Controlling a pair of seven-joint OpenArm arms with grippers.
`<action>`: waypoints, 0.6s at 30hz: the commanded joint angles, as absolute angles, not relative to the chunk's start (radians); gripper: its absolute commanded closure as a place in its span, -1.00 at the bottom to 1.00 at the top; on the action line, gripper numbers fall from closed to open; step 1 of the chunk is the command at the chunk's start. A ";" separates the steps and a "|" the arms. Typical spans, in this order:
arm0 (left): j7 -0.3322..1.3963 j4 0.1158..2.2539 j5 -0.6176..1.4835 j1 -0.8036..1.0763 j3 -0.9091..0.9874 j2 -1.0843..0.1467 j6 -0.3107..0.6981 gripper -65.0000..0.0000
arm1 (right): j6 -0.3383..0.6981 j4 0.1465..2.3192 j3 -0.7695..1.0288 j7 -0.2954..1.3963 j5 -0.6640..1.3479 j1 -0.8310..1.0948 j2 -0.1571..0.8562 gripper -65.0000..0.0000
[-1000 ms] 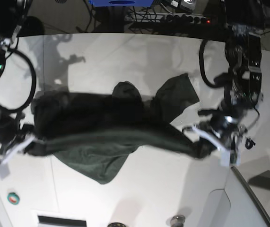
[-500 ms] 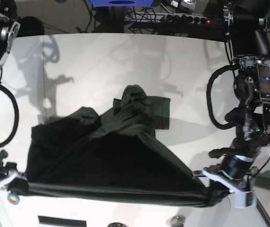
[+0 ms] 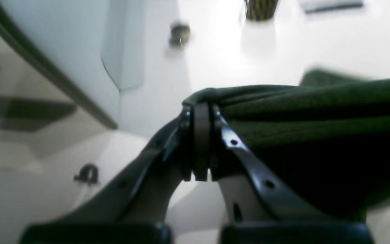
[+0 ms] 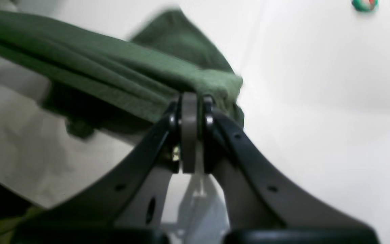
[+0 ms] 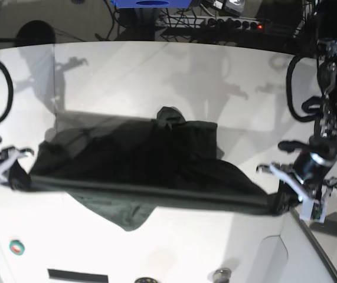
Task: Layout the t-shirt on the table in an organized manner, then fold the t-shirt properly
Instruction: 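Lift the shirt with both grippers and swing it over the table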
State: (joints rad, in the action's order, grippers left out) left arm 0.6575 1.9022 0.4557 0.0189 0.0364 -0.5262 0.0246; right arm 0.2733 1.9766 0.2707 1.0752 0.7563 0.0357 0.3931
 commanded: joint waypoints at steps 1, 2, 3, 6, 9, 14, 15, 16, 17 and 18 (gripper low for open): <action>0.631 1.917 0.433 0.022 0.050 -0.570 -0.005 1.00 | 0.271 1.992 0.280 1.056 0.745 0.042 0.415 1.00; 0.631 1.916 0.432 0.038 0.038 -0.585 -0.005 1.00 | 0.271 1.991 0.278 1.056 0.740 0.059 0.417 1.00; 0.631 1.914 0.432 0.047 0.031 -0.590 -0.005 1.00 | 0.271 1.989 0.278 1.056 0.739 0.064 0.417 1.00; 0.631 1.883 0.423 -0.001 -0.051 -0.591 -0.005 1.00 | 0.271 1.937 0.252 1.046 0.737 0.013 0.415 1.00; 0.631 1.802 0.341 -0.145 -0.189 -0.581 -0.005 1.00 | 0.271 1.796 0.143 0.989 0.691 -0.116 0.443 1.00; 0.631 1.623 0.245 -0.410 -0.309 -0.458 -0.005 1.00 | 0.272 1.601 -0.033 0.800 0.506 -0.354 0.456 1.00; 0.631 1.596 0.232 -0.466 -0.306 -0.426 -0.005 1.00 | 0.282 1.600 -0.044 0.768 0.472 -0.392 0.456 1.00; 0.631 1.573 0.219 -0.524 -0.306 -0.397 -0.005 1.00 | 0.302 1.606 -0.054 0.750 0.437 -0.437 0.460 1.00; 0.631 1.560 0.205 -0.572 -0.311 -0.378 -0.005 1.00 | 0.328 1.618 -0.059 0.742 0.407 -0.479 0.461 1.00; 0.631 1.558 0.191 -0.615 -0.312 -0.363 -0.005 1.00 | 0.354 1.636 -0.062 0.742 0.380 -0.524 0.460 1.00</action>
